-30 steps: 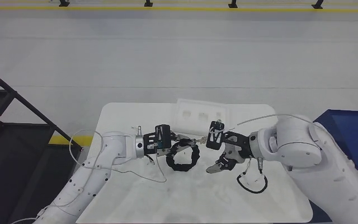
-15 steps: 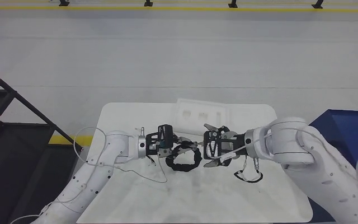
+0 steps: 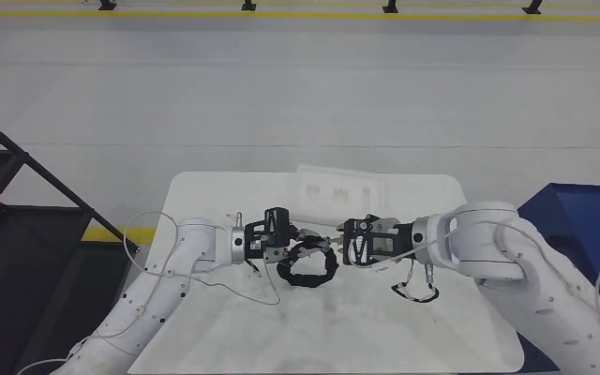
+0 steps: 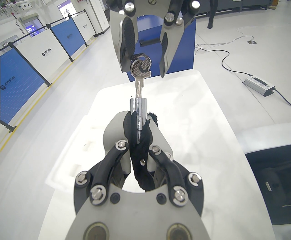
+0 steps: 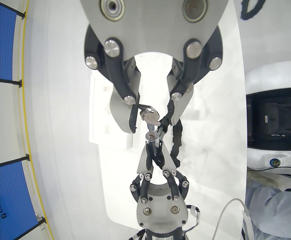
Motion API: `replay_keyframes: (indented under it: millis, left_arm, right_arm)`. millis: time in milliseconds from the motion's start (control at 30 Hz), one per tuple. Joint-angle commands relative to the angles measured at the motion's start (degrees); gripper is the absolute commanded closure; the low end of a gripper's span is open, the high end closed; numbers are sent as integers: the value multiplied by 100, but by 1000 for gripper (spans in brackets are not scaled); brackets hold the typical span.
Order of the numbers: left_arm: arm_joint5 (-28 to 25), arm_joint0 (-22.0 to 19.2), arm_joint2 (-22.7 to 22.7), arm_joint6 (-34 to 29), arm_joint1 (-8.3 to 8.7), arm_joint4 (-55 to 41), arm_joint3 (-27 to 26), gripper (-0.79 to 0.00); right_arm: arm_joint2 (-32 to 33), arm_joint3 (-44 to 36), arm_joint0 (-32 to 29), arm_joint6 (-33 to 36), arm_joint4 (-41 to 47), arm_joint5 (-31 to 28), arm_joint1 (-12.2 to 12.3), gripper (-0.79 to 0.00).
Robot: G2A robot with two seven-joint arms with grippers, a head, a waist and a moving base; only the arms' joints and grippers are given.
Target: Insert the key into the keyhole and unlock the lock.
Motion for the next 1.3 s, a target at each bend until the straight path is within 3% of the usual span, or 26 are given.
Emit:
replay_keyframes:
  millis: [0, 133, 733, 1067, 1133, 1200, 1233, 1267]
  left_arm:
    - [2, 3, -8, 4, 0, 3, 1, 0]
    - [4, 10, -18, 21, 0, 14, -21, 0]
    - [90, 61, -31, 163, -7, 173, -115, 0]
    - [165, 43, 8, 415, -12, 510, -164, 0]
    - [205, 44, 11, 481, -7, 651, -195, 0]
    - [256, 56, 13, 548, -2, 784, -217, 0]
    - [279, 64, 11, 589, 0, 827, -218, 0]
    - [305, 72, 7, 628, 2, 856, -215, 0]
  right_arm:
    - [19, 45, -79, -216, 140, 128, -6, -71]
    - [52, 114, -174, -340, 513, 352, -5, 0]
    - [134, 328, -357, 393, 2114, 2314, -30, 0]
    - [241, 364, -485, 512, 2693, 2993, -45, 0]
    - [264, 373, -516, 551, 2822, 3117, -47, -185]
    - [309, 378, -546, 493, 2898, 3197, -49, -308]
    - [351, 387, -567, 414, 2944, 3237, -50, -446]
    - [397, 388, -593, 333, 2934, 3260, -48, -785]
